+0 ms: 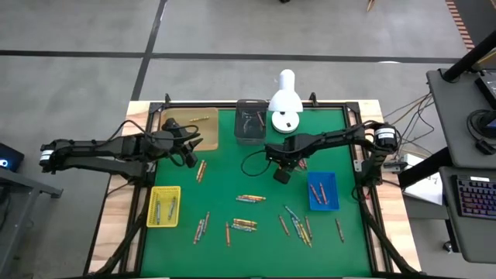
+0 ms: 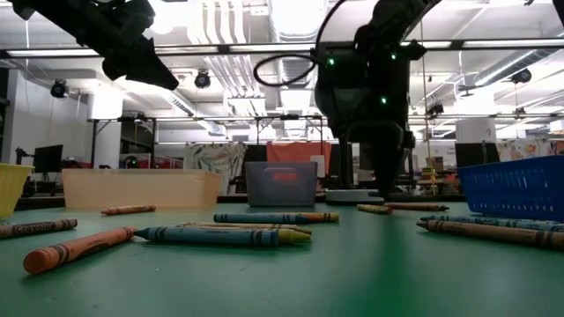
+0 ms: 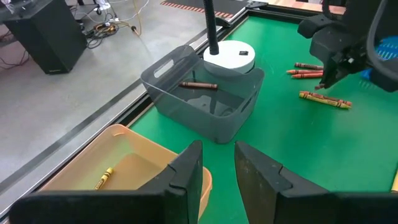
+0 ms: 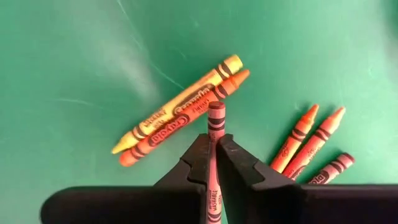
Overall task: Sort crayons
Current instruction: Put the brown crayon into the black bin
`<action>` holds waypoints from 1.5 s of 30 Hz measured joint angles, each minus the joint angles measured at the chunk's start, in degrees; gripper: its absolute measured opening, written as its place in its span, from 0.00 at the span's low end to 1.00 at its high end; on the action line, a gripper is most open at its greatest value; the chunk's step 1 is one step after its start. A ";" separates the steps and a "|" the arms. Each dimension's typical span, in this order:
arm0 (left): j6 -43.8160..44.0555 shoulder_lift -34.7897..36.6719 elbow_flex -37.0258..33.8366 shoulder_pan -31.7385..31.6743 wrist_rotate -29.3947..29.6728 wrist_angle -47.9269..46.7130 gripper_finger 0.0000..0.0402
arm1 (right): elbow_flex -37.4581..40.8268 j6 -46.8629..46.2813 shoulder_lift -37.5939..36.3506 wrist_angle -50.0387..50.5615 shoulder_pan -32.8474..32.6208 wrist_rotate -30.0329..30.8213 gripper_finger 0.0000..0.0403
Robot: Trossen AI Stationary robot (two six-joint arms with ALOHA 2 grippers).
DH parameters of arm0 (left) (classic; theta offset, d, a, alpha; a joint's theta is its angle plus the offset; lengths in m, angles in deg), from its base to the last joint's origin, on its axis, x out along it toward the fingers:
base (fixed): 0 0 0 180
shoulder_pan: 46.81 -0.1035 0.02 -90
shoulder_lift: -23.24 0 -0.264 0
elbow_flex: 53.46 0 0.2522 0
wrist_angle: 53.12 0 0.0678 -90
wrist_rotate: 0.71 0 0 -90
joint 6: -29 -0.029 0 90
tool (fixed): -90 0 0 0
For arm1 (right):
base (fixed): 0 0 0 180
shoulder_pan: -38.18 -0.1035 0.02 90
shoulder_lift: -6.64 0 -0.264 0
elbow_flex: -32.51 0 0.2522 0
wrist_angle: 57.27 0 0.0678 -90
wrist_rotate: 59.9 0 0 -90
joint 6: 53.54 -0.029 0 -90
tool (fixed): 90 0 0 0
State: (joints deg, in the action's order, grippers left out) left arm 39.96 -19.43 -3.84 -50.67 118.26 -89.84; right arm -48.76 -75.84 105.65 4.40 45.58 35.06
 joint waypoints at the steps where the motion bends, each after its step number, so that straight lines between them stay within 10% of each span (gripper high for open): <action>1: 0.00 0.00 0.00 0.00 0.00 0.00 0.19 | -0.39 0.28 -0.22 0.07 0.00 -0.02 0.03; 12: -0.16 0.01 0.00 0.02 0.01 0.02 0.19 | -7.08 1.86 -1.30 -3.95 -0.83 5.36 0.03; 21: -0.46 0.00 0.00 0.01 0.01 0.33 0.19 | -8.60 10.17 -1.30 -33.02 0.33 7.99 0.03; 29: -0.46 0.02 0.00 0.02 0.02 0.31 0.19 | -8.17 16.46 0.56 -52.30 1.56 22.35 0.03; 45: -0.87 -0.37 0.00 0.02 0.04 0.35 0.19 | -8.02 11.77 7.76 -53.60 5.44 23.63 0.03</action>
State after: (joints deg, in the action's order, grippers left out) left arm 39.09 -19.80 -3.84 -50.65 118.30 -89.49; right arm -56.77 -64.07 113.41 -49.20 51.02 58.69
